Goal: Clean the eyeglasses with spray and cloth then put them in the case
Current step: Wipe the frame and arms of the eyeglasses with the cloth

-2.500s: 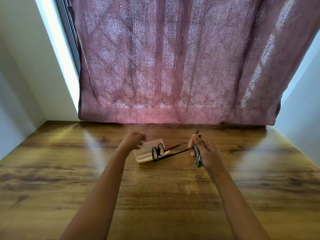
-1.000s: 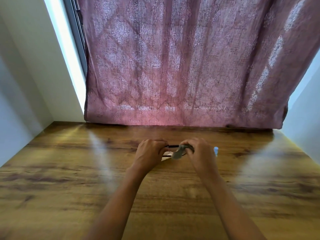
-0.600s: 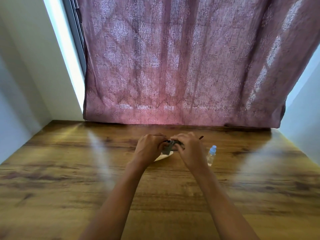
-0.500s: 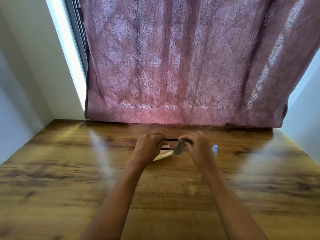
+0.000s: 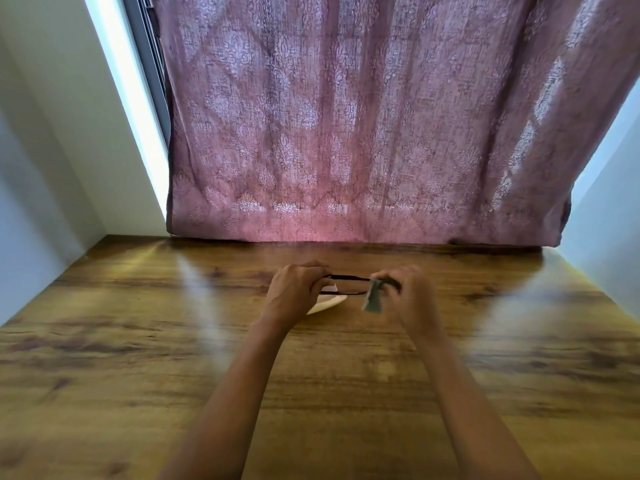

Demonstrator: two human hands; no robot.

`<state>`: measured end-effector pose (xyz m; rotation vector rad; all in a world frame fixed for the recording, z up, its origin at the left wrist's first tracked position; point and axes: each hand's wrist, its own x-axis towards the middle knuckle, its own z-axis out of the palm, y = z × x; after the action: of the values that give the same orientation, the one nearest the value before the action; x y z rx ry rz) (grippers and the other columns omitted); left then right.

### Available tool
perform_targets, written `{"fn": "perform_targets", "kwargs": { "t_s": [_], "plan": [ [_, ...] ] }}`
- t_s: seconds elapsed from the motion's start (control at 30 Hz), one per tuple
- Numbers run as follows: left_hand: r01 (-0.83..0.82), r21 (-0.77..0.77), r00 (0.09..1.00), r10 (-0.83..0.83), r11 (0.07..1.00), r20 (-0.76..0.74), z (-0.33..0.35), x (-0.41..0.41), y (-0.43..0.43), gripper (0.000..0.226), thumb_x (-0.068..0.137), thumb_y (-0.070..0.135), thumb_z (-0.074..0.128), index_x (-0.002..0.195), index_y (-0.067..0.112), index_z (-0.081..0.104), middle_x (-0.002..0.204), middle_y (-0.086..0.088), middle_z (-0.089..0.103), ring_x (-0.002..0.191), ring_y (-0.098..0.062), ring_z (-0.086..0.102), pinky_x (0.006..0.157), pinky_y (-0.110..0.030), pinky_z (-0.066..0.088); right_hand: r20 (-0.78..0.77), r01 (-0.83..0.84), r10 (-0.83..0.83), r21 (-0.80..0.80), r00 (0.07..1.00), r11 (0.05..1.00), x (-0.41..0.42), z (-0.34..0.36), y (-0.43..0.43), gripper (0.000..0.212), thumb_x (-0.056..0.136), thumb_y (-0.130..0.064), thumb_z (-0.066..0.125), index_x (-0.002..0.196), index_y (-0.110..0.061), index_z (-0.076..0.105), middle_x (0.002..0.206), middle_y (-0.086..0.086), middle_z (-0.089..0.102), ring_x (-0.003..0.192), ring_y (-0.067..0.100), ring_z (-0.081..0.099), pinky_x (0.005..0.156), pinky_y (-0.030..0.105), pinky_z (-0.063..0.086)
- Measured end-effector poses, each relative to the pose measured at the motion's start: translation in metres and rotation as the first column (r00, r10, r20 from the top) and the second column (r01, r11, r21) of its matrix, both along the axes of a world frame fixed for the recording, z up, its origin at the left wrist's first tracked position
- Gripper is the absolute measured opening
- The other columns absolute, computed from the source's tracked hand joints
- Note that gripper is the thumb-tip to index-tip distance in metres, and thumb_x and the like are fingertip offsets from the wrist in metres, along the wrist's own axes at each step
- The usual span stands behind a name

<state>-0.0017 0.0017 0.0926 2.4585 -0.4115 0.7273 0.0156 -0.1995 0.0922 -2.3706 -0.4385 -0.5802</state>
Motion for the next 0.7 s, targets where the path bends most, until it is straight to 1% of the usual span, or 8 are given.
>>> {"fn": "perform_targets", "kwargs": {
  "t_s": [0.13, 0.2, 0.33, 0.4, 0.47, 0.57, 0.63, 0.7],
  "plan": [
    [-0.014, -0.018, 1.000, 0.014, 1.000, 0.008, 0.000, 0.002, -0.001, 0.021, 0.080, 0.024, 0.059, 0.088, 0.013, 0.075, 0.096, 0.002, 0.074, 0.076, -0.019, 0.070, 0.065, -0.030, 0.053, -0.038, 0.107, -0.106, 0.014, 0.994, 0.994, 0.009, 0.003, -0.014, 0.034, 0.066, 0.015, 0.056, 0.082, -0.009, 0.074, 0.083, 0.007, 0.073, 0.083, 0.026, 0.061, 0.072, 0.023, 0.041],
    [-0.012, -0.025, 1.000, 0.012, 1.000, 0.016, 0.000, 0.002, -0.004, 0.020, 0.080, 0.022, 0.059, 0.087, 0.011, 0.075, 0.095, 0.001, 0.074, 0.075, -0.020, 0.069, 0.065, -0.029, 0.051, -0.017, 0.081, -0.081, 0.009, 0.997, 0.997, 0.003, 0.006, -0.001, 0.032, 0.069, 0.014, 0.056, 0.087, -0.006, 0.073, 0.088, 0.009, 0.072, 0.087, 0.024, 0.060, 0.073, 0.018, 0.037],
    [-0.012, -0.001, 1.000, 0.012, 1.000, 0.018, 0.000, 0.003, -0.010, 0.019, 0.080, 0.020, 0.058, 0.086, 0.010, 0.074, 0.094, 0.001, 0.073, 0.074, -0.023, 0.068, 0.062, -0.028, 0.049, 0.016, -0.027, 0.028, -0.041, 0.999, 0.999, -0.014, 0.004, 0.031, 0.032, 0.076, 0.004, 0.063, 0.106, -0.008, 0.068, 0.101, 0.005, 0.069, 0.096, 0.018, 0.055, 0.080, 0.019, 0.033],
    [0.000, -0.008, 1.000, 0.001, 1.000, 0.020, 0.000, 0.001, -0.011, 0.022, 0.080, 0.021, 0.056, 0.085, 0.010, 0.074, 0.093, 0.001, 0.073, 0.074, -0.022, 0.069, 0.062, -0.031, 0.052, 0.030, -0.040, 0.040, -0.014, 0.999, 0.999, -0.014, 0.006, 0.030, 0.030, 0.075, 0.006, 0.062, 0.100, -0.009, 0.070, 0.095, 0.005, 0.071, 0.089, 0.014, 0.053, 0.077, 0.019, 0.034],
    [-0.001, -0.016, 1.000, 0.001, 1.000, 0.002, -0.002, 0.000, -0.006, 0.021, 0.081, 0.021, 0.058, 0.087, 0.010, 0.075, 0.096, 0.000, 0.073, 0.076, -0.022, 0.069, 0.064, -0.032, 0.054, -0.010, 0.001, -0.001, 0.016, 1.000, 1.000, -0.007, 0.004, 0.015, 0.029, 0.074, 0.011, 0.059, 0.090, -0.008, 0.073, 0.088, 0.007, 0.072, 0.083, 0.012, 0.052, 0.074, 0.022, 0.037],
    [0.011, -0.023, 1.000, -0.011, 1.000, -0.014, -0.006, 0.001, 0.000, 0.020, 0.081, 0.022, 0.060, 0.087, 0.011, 0.075, 0.097, 0.001, 0.073, 0.078, -0.020, 0.070, 0.066, -0.030, 0.053, -0.077, 0.102, -0.101, 0.009, 0.992, 0.995, 0.004, 0.001, -0.008, 0.035, 0.067, 0.015, 0.052, 0.082, -0.008, 0.075, 0.085, 0.009, 0.073, 0.086, 0.026, 0.060, 0.075, 0.028, 0.044],
    [0.023, -0.018, 1.000, -0.023, 1.000, -0.016, -0.005, 0.001, -0.002, 0.022, 0.081, 0.024, 0.058, 0.086, 0.010, 0.074, 0.096, 0.002, 0.073, 0.077, -0.020, 0.070, 0.065, -0.030, 0.054, -0.088, 0.122, -0.123, -0.020, 0.988, 0.992, 0.002, 0.001, -0.003, 0.035, 0.069, 0.013, 0.052, 0.085, -0.008, 0.074, 0.087, 0.010, 0.073, 0.091, 0.029, 0.058, 0.076, 0.028, 0.043],
    [0.022, 0.001, 1.000, -0.022, 1.000, -0.021, -0.005, 0.002, -0.006, 0.021, 0.081, 0.023, 0.058, 0.087, 0.012, 0.074, 0.097, 0.003, 0.073, 0.077, -0.021, 0.069, 0.064, -0.031, 0.053, -0.074, 0.062, -0.065, -0.040, 0.995, 0.997, -0.007, 0.003, 0.014, 0.032, 0.073, 0.009, 0.056, 0.094, -0.009, 0.073, 0.092, 0.008, 0.072, 0.093, 0.024, 0.056, 0.074, 0.025, 0.038]
  ]
}}
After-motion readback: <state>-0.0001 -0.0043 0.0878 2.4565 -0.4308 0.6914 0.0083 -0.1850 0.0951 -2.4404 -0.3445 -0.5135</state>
